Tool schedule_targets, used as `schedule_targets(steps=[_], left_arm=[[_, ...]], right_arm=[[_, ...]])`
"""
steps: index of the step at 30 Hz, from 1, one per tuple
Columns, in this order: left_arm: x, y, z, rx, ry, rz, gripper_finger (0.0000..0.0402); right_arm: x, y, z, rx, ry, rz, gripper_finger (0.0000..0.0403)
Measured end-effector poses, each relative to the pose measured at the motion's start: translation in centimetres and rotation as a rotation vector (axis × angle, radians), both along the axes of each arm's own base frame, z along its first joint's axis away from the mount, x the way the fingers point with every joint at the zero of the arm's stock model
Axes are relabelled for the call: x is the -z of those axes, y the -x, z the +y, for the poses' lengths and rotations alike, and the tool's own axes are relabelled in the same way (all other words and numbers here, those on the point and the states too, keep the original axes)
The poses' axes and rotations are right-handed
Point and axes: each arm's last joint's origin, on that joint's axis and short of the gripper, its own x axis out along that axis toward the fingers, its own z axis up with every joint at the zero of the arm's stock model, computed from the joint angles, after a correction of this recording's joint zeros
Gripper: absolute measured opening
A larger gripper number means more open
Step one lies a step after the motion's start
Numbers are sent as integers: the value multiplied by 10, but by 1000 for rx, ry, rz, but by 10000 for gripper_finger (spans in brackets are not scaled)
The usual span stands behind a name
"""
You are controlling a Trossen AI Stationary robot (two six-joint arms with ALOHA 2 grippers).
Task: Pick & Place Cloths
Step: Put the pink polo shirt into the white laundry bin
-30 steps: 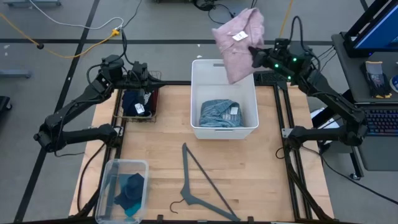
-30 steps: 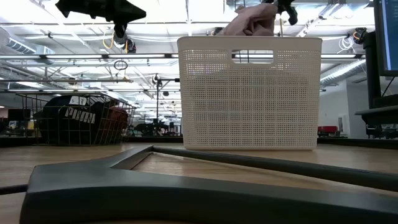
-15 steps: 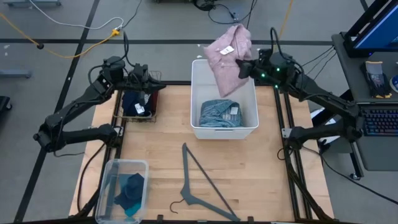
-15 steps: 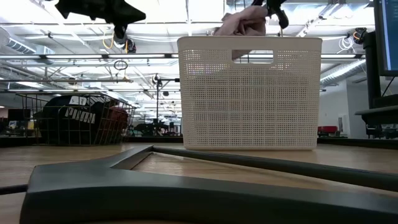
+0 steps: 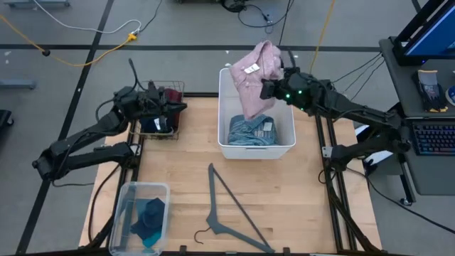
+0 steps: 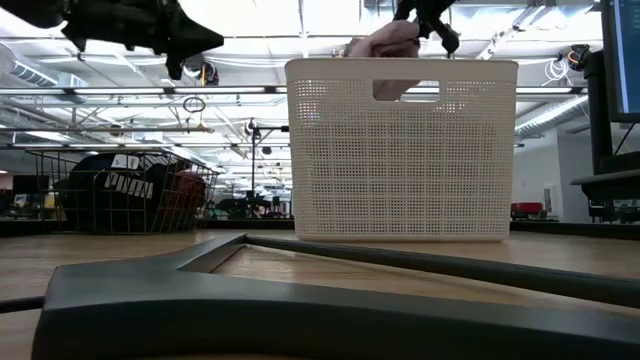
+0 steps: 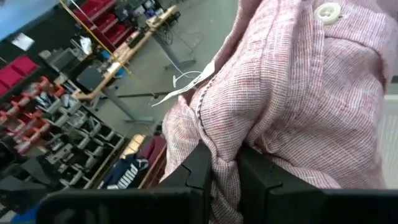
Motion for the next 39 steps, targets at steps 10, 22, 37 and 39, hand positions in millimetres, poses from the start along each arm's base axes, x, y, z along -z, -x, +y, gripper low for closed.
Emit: schedule_targets(steps=[10, 22, 37, 39], left_arm=[[11, 13, -23, -19, -7, -41, 21], [22, 21, -33, 1, 10, -16, 21], [30, 16, -46, 103, 42, 66, 21], [31, 15, -49, 123, 40, 75, 21]], right_arm=[[25, -19, 18, 118, -67, 96, 36], [61, -53, 28, 137, -148, 151, 36], [115, -83, 21, 189, -250, 297, 58], [121, -84, 20, 189, -277, 323, 73]])
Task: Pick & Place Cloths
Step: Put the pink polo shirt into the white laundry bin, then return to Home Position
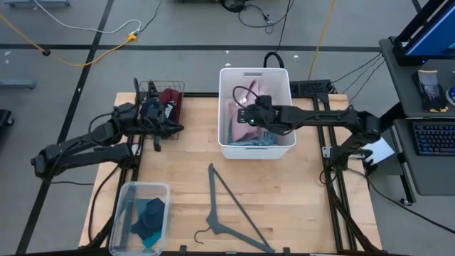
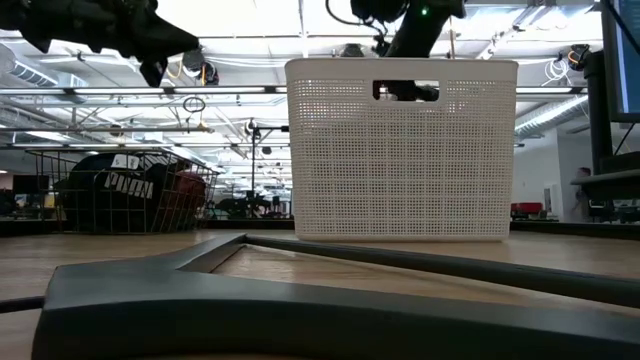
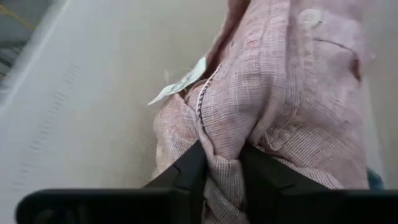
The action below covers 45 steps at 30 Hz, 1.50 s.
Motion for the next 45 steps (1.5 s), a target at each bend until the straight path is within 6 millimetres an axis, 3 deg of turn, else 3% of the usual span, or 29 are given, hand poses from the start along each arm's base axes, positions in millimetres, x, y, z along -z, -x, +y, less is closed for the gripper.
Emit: schedule_targets(steps=[10, 17, 27, 36, 45], left_arm=[[0, -4, -13, 113, 13, 1, 21], [4, -6, -24, 208, 39, 41, 21], [6, 6, -44, 326, 45, 75, 21], [6, 21, -54, 313, 36, 84, 21], [6, 32, -59, 286, 41, 82, 21]], right_arm=[[13, 2, 1, -51, -146, 67, 92], [15, 6, 5, -91, -149, 138, 118], [0, 21, 6, -206, -229, 159, 144], [-18, 35, 6, -194, -271, 82, 120], [-46, 61, 10, -169, -204, 22, 64]])
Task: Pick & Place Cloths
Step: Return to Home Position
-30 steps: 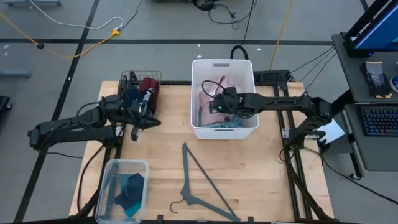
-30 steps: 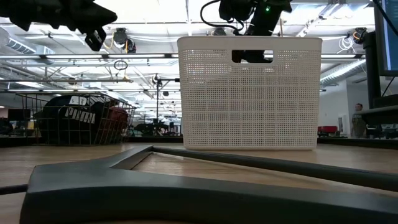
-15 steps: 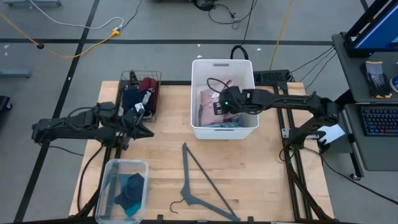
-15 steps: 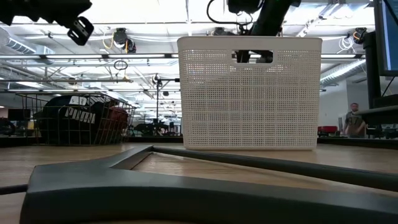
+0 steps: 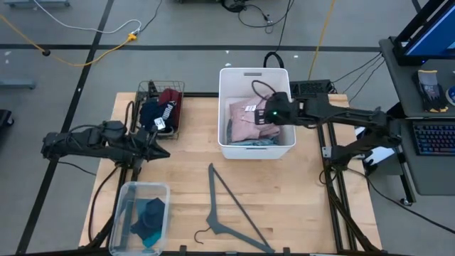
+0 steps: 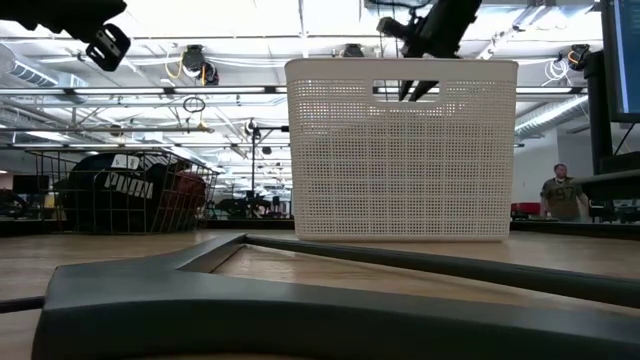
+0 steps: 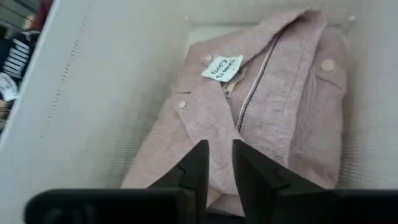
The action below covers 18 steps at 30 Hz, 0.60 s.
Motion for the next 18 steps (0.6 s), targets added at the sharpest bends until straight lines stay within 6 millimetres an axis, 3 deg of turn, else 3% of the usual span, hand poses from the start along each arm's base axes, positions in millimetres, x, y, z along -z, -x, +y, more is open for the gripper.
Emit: schedule_targets(steps=[8, 18], left_arm=[[2, 5, -2, -25, -1, 11, 21], [-2, 16, -3, -34, 4, -47, 21]], right_arm=[[-29, 24, 18, -44, 55, -104, 4], [-55, 49, 69, -244, 266, -146, 2]])
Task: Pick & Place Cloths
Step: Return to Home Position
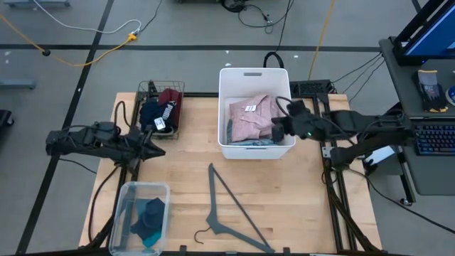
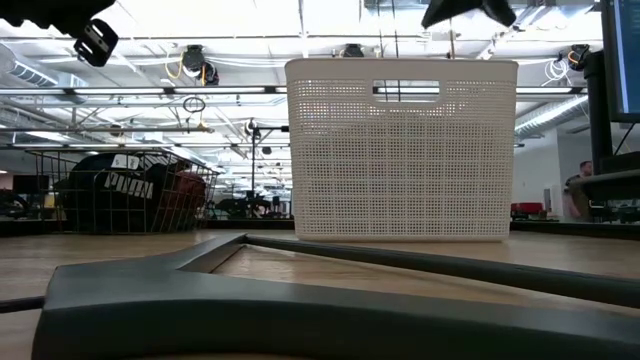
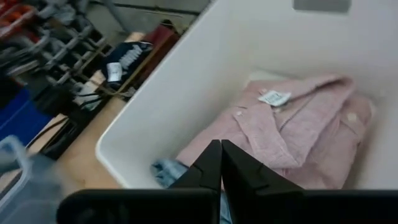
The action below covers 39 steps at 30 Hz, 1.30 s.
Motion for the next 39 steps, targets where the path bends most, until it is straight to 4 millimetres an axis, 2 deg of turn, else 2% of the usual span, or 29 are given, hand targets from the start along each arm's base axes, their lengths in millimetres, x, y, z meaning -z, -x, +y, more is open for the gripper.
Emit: schedule_targets(steps=[13, 19, 25, 27, 33, 39], left_arm=[[4, 25, 2, -61, 11, -26, 21], [8, 33, 4, -65, -13, -57, 21], [27, 24, 2, -66, -3, -28, 21], [34, 19, 2, -67, 3, -31, 21], [39, 15, 1, -75, 16, -38, 21], [39, 15, 1, -84, 7, -45, 21]], right_arm=[[-12, 27, 61, -180, 245, -24, 2], [6, 35, 78, -267, 248, -5, 2], [38, 47, 76, -281, 219, -12, 1], [47, 52, 74, -345, 229, -28, 1], [61, 73, 61, -535, 323, -143, 1], [73, 101, 43, -531, 382, -231, 1]])
